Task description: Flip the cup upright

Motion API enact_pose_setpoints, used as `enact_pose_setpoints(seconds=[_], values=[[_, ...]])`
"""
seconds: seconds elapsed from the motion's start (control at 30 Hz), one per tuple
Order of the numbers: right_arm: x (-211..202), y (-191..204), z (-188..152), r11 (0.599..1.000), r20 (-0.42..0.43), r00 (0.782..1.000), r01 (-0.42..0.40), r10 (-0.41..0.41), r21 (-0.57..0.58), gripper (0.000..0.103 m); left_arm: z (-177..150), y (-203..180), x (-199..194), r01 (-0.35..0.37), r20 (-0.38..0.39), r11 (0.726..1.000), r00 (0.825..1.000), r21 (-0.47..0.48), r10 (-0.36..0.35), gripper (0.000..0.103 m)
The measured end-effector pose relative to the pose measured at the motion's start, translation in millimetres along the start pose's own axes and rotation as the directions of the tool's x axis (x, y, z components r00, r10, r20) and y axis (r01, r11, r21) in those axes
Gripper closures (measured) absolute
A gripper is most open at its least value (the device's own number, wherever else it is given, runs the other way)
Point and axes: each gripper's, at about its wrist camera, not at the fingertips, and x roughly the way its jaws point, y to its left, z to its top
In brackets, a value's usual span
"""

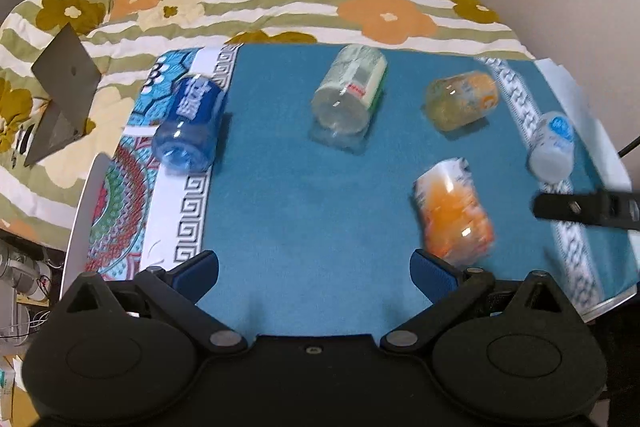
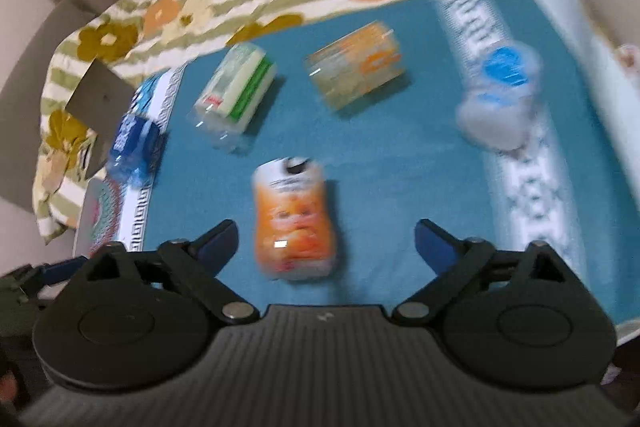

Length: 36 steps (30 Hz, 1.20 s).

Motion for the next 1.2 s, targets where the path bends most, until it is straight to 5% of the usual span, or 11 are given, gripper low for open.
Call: enact_pose_setpoints(seconds=[0.17,0.47,0.7,1.07,1.13,1.2], values=[[-27,-35,-6,0.997,0.038,0.998,0.054,-0.052,-0.057,0.0,28,-30,3,0.056,-0.047,0.998,0.997,0.017,-0.055,0.0],[-27,-83,-24,0.997,0.056,0.998,0.025,-0.021,-0.076,0.0,72,-85,47,0.018,-0.193,1.0,0.981,0.007,-0.016,0.003],[-6,-119,-22,0.998,0.016,0.999,-0.046,0.046,-0.035,0.0,83,-102,94,-0.026,-0.328,0.998,0.945,-0.058,0.006,0.018],[16,-146,-10,0.995,-0.022,0.995,-0.097,0.097,0.01,0.0,86,-110,127,-0.072,-0.406,0.991,0.914,-0.109,0.022,0.026],[17,-148,-8,0.995,-0.025,0.994,-0.102,0.102,0.014,0.0,85,-110,130,-0.082,-0.411,0.991,0.911,-0.105,0.032,0.04],[18,-149,-7,0.994,-0.027,0.994,-0.105,0.106,0.02,0.0,85,-110,133,-0.088,-0.423,0.991,0.905,-0.101,0.037,0.043]])
